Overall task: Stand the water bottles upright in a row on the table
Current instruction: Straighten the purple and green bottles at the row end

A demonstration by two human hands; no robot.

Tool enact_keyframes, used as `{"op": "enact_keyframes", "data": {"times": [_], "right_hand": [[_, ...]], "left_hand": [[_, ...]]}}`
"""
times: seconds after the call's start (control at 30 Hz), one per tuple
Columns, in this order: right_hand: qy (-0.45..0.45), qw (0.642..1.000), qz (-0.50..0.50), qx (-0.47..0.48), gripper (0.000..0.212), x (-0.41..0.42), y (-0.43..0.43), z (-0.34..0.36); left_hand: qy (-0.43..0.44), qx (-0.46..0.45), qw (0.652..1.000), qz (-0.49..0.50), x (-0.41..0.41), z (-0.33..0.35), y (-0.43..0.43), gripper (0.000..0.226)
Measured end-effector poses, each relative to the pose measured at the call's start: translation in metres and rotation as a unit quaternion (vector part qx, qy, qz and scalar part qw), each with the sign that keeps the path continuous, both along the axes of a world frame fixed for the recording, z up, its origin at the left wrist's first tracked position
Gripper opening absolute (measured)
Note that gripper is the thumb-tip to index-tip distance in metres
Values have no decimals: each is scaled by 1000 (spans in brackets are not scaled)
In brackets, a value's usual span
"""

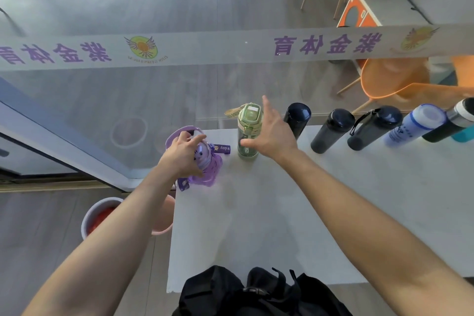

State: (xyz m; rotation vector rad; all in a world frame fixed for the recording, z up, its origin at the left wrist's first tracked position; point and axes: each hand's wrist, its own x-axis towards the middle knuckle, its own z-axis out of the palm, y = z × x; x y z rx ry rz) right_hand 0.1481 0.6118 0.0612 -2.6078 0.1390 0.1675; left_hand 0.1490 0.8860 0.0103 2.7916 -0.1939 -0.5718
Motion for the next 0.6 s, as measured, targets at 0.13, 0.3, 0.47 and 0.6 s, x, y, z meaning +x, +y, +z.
{"op": "enact_keyframes", "data": {"times": [0.13, 0.3, 0.47, 0.6], "right_hand": [[60, 996, -18, -61, 75, -51, -15, -31], [263, 952, 98, -123, 60, -84, -5, -85], [309, 932, 147, -117, 59, -97, 6, -107], [301, 935, 149, -109, 58, -94, 10, -112]], "left_hand": [[-26, 2, 997, 67, -3, 2, -6, 132], [-29, 6, 999, 37, 6, 2, -8, 114], [-20, -8, 998, -65, 28, 7, -10, 108], [-67, 94, 986, -117, 37, 6, -19, 108]]}}
